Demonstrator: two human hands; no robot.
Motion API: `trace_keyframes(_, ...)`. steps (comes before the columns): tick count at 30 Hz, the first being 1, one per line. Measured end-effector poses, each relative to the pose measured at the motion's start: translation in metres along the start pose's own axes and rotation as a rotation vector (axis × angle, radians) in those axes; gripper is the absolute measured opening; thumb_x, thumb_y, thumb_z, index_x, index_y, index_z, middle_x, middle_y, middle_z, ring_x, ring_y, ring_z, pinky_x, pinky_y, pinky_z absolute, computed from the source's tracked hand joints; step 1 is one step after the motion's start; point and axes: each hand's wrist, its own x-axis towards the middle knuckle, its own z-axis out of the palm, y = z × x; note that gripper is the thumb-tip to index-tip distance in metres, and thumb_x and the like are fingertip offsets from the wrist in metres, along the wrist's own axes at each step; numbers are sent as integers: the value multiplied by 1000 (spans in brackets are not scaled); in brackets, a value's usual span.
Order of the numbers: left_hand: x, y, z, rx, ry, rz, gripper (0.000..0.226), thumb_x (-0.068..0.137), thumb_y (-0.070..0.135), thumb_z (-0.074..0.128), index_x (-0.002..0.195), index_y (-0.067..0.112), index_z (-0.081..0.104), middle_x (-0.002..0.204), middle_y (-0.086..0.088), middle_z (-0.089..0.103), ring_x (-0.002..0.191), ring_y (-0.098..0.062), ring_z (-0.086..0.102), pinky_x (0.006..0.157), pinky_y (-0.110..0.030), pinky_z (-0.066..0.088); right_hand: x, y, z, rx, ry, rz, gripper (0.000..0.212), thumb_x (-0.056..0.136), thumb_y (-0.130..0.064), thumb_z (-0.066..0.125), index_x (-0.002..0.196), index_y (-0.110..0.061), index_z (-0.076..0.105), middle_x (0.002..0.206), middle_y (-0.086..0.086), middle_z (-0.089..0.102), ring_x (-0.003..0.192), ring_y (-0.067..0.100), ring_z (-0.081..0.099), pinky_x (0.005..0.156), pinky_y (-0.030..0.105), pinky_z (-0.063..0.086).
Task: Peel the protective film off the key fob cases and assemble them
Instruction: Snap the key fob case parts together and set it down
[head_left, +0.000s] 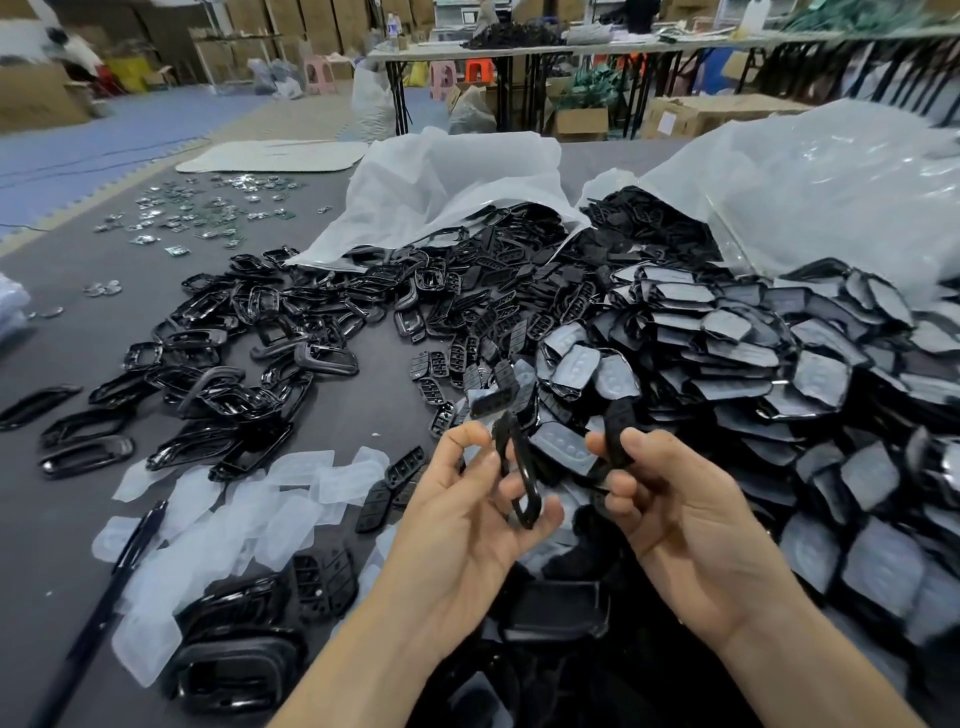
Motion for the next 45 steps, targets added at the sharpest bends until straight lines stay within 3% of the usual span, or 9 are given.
trace_keyframes(3,0,-1,1,-19,20,-35,11,82,6,52,81,16,58,76,-4,49,50,-9,44,51,-31,50,1,0,-1,-14,-17,10,15,68,-13,67,77,-8,55,76,12,71,45,6,52,45,16,47)
trace_keyframes(11,-7,1,6,62,-34,-61,31,69,6,75,88,17,54,83,-2,58,60,-10,52,50,-24,47,-1,2,-3,-44,-30,-33,27,71,-9,64,97,-12,64,76,16,71,45,9,55,44,18,48)
trace_keyframes(15,-6,4,10,55,-18,-16,37,69,4,70,99,13,51,85,-5,64,58,-9,53,51,-25,49,-3,1,-2,-65,-46,-58,11,69,-11,64,76,-19,70,70,14,69,43,10,52,43,19,46)
trace_keyframes(18,-6,7,7,53,1,36,41,70,9,72,105,13,50,103,-10,70,80,-16,68,64,-40,57,-3,0,-1,-40,-49,-32,12,66,-12,62,67,-19,71,67,12,67,44,11,53,44,19,47)
trace_keyframes(22,-6,10,9,33,-11,78,23,87,14,62,105,13,48,124,-17,64,112,-32,63,75,-47,57,-3,-3,-2,120,-67,57,22,68,-9,52,67,-13,74,66,11,66,46,13,56,45,21,50)
trace_keyframes(27,-5,11,12,100,73,65,30,87,22,54,110,4,50,115,-21,67,106,-31,67,71,-34,59,-1,-6,-3,192,-80,41,9,59,-13,77,67,-12,74,62,4,62,48,10,56,46,18,49)
trace_keyframes(31,-5,11,13,107,118,55,24,88,17,52,104,-2,56,111,-23,68,103,-34,68,71,-31,59,1,-6,-8,111,-120,15,48,38,-28,97,76,-12,72,55,-3,51,41,6,41,42,18,40)
trace_keyframes(37,-5,2,15,80,155,31,30,95,3,42,100,-5,71,110,-25,68,100,-36,68,72,-30,58,0,-4,-2,39,-79,18,8,60,-14,73,68,-12,74,59,4,61,44,8,53,44,16,48)
trace_keyframes(45,-4,2,15,66,130,23,57,73,-20,28,116,-5,62,113,-25,67,104,-30,67,76,-29,59,-6,4,6,-122,-105,6,10,63,-6,65,65,-12,73,61,13,63,48,16,60,46,20,51)
